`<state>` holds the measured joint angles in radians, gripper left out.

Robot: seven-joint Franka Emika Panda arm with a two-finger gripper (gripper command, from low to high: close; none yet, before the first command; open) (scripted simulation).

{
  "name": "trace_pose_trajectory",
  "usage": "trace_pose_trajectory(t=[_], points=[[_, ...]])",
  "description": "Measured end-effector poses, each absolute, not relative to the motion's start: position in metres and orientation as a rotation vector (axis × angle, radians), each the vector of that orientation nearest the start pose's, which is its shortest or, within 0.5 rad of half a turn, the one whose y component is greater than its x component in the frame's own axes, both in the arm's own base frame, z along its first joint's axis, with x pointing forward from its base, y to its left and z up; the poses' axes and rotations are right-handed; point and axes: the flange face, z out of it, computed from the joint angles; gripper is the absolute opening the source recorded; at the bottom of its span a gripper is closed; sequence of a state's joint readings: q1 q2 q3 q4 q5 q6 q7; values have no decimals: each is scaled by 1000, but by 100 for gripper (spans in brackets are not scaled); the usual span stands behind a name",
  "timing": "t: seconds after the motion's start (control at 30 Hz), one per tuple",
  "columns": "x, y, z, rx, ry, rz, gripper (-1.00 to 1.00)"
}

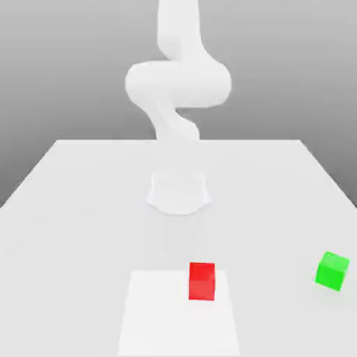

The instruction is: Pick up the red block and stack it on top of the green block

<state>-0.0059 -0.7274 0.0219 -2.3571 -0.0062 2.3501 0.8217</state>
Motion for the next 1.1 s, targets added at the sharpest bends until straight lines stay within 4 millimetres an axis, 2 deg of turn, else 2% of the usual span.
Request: trace_pose_trajectory(t=[0.13, 0.2, 0.3, 0.43, 0.5, 0.57, 0.6, 0.8, 0.83, 1.03, 1.1], points=[[416, 21, 562, -2606, 1117, -775, 0], [427, 26, 512, -2653, 1144, -685, 0], [432, 31, 437, -2717, 1183, -543, 0], [418, 37, 336, -2791, 1233, -331, 0], [400, 40, 285, -2823, 1257, -209, 0], [375, 44, 235, -2850, 1280, -74, 0], [368, 45, 219, -2857, 1284, -37, 0], [361, 46, 158, -2860, 1294, -2, 0], [360, 46, 149, -2862, 1293, -1, -100], [359, 46, 145, -2862, 1293, -1, -100], [360, 46, 153, -2861, 1294, -2, -100]])
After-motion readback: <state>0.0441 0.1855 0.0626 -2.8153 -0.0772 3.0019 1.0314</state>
